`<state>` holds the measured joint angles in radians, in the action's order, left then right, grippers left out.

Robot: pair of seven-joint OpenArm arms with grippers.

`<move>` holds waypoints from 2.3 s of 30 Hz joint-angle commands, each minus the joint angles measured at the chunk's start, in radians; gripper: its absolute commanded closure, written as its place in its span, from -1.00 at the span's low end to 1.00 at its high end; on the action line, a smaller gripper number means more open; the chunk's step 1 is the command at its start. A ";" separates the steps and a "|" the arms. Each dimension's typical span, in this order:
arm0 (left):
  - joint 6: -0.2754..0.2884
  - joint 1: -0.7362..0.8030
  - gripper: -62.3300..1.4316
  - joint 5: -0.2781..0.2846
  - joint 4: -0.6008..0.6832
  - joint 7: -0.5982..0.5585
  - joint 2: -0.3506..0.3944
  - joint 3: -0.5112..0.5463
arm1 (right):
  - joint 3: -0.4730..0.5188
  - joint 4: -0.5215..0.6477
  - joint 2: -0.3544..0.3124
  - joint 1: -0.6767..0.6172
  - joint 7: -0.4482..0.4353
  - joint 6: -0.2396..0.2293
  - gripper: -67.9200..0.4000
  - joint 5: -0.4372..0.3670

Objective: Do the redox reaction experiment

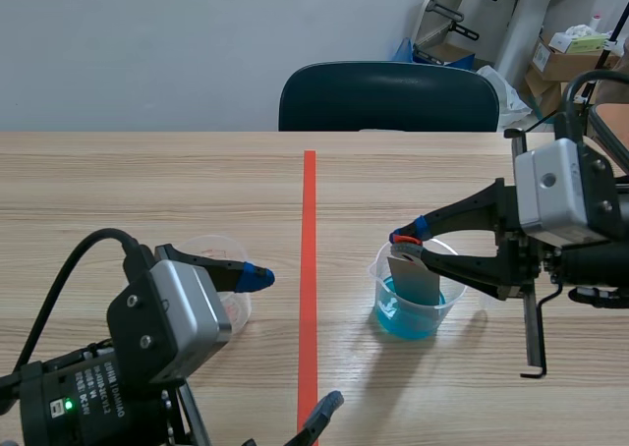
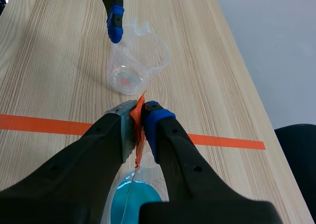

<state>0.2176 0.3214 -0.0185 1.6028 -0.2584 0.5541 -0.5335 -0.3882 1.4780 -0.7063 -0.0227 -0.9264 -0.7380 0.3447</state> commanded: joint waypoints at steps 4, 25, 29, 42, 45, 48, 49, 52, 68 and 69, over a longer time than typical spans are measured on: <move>0.002 0.002 -1.00 0.006 0.016 -0.010 -0.003 -0.001 | 0.005 0.006 -0.008 0.014 -0.016 -0.008 0.97 -0.014; 0.002 0.002 -1.00 0.006 0.016 -0.010 -0.003 -0.001 | 0.005 0.006 -0.008 0.014 -0.016 -0.008 0.97 -0.014; 0.002 0.002 -1.00 0.006 0.016 -0.010 -0.003 -0.001 | 0.005 0.006 -0.008 0.014 -0.016 -0.008 0.97 -0.014; 0.002 0.002 -1.00 0.006 0.016 -0.011 -0.003 -0.001 | 0.005 0.006 -0.008 0.014 -0.016 -0.008 0.97 -0.014; 0.002 0.002 -1.00 0.006 0.016 -0.011 -0.003 -0.001 | 0.005 0.006 -0.008 0.014 -0.016 -0.008 0.97 -0.014; 0.002 0.002 -1.00 0.006 0.016 -0.011 -0.003 -0.001 | 0.005 0.006 -0.008 0.014 -0.016 -0.008 0.97 -0.014; 0.002 0.002 -1.00 0.006 0.016 -0.011 -0.003 -0.001 | 0.005 0.006 -0.008 0.014 -0.016 -0.008 0.97 -0.014; 0.002 0.002 -1.00 0.006 0.016 -0.011 -0.003 -0.001 | 0.005 0.006 -0.008 0.014 -0.016 -0.008 0.97 -0.014; 0.002 0.002 -1.00 0.006 0.016 -0.010 -0.003 -0.001 | 0.005 0.006 -0.008 0.014 -0.016 -0.008 0.97 -0.014; 0.002 0.002 -1.00 0.006 0.016 -0.010 -0.003 -0.001 | 0.005 0.006 -0.008 0.014 -0.016 -0.008 0.97 -0.014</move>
<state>0.2176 0.3214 -0.0185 1.6028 -0.2584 0.5541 -0.5335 -0.3882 1.4780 -0.7063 -0.0227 -0.9264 -0.7380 0.3447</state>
